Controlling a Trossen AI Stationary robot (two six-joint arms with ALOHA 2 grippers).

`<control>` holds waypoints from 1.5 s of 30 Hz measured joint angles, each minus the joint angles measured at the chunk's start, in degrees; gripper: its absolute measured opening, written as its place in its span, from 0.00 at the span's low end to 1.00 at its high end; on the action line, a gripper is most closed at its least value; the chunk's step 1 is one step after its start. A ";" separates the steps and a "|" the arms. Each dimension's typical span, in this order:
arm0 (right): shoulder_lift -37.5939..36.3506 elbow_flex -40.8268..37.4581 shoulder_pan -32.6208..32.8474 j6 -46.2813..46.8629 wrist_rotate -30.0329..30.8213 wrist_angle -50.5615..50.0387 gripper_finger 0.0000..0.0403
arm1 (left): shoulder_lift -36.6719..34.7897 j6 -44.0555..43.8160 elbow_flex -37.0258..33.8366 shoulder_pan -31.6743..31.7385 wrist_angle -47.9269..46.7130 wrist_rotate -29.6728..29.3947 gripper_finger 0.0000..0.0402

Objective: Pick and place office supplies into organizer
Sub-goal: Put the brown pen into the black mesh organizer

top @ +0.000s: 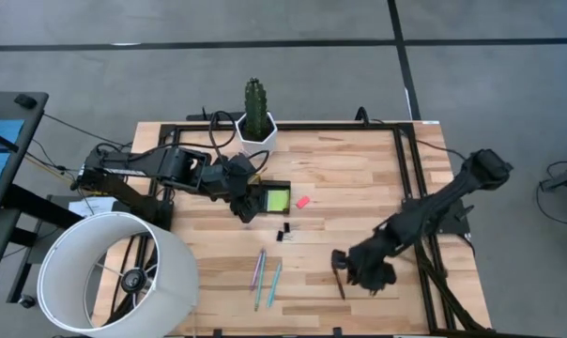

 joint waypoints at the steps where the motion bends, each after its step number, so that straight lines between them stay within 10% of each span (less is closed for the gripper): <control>1: 1.75 0.81 0.30 -0.04 1.37 -0.22 0.16 | 0.00 -0.29 0.00 -0.01 0.00 0.18 0.00; 28: 24.48 11.13 2.30 -9.22 5.21 -4.71 0.46 | 0.01 -1.64 0.00 -0.09 -1.20 4.61 0.00; 45: 25.02 10.53 -4.51 -4.49 -5.78 -1.20 0.05 | 0.02 -1.56 0.00 -0.09 -2.70 4.47 0.00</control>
